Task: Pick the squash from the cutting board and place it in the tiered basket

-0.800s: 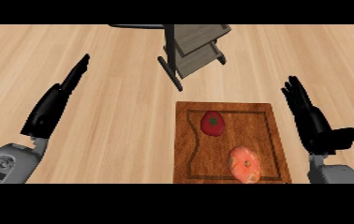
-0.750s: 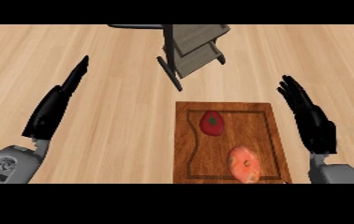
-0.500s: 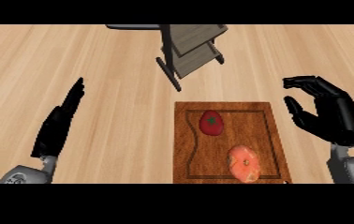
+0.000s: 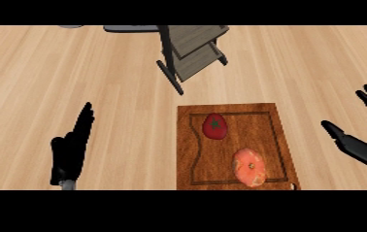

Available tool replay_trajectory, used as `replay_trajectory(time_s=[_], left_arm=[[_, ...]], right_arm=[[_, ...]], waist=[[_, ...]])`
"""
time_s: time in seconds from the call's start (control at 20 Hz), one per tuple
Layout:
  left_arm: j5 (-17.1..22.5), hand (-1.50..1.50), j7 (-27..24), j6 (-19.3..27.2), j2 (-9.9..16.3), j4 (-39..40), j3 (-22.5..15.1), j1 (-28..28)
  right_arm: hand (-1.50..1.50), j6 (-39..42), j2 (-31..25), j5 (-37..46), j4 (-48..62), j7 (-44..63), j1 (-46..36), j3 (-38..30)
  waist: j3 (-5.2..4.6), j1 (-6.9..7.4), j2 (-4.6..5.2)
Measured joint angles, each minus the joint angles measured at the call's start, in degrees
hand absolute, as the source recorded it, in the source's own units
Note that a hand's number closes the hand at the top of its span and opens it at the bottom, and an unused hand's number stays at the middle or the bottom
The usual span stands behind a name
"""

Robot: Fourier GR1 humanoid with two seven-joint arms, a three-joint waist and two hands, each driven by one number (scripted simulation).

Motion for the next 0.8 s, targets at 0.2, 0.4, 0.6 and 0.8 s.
replay_trajectory(time_s=[0.2, 0.4, 0.6, 0.8], left_arm=[[-0.76, 0.00, -1.48, 0.91, -1.99, 0.75, 0.00, 0.12], [-1.11, 0.00, -1.90, 1.27, -2.60, 0.52, -0.09, 0.47], [-1.04, 0.00, -1.73, 0.74, -2.30, 0.31, 0.19, 0.50], [-1.40, 0.00, -1.76, 0.74, -2.65, 0.67, 0.17, 0.34]], right_arm=[[-1.50, 3.03, -4.45, 1.00, -9.09, 6.29, 6.42, 1.24], [-1.50, 8.14, -12.39, 4.11, -15.50, 14.64, 11.57, 4.24], [-1.50, 11.09, -20.36, 10.01, -22.61, 23.49, 13.96, 6.76], [-1.50, 12.88, -26.85, 16.49, -29.93, 33.22, 15.49, 8.22]], waist=[[0.10, -0.07, -0.08], [0.04, -0.17, -0.07], [-0.03, 0.24, 0.01], [-0.01, 0.33, 0.03]])
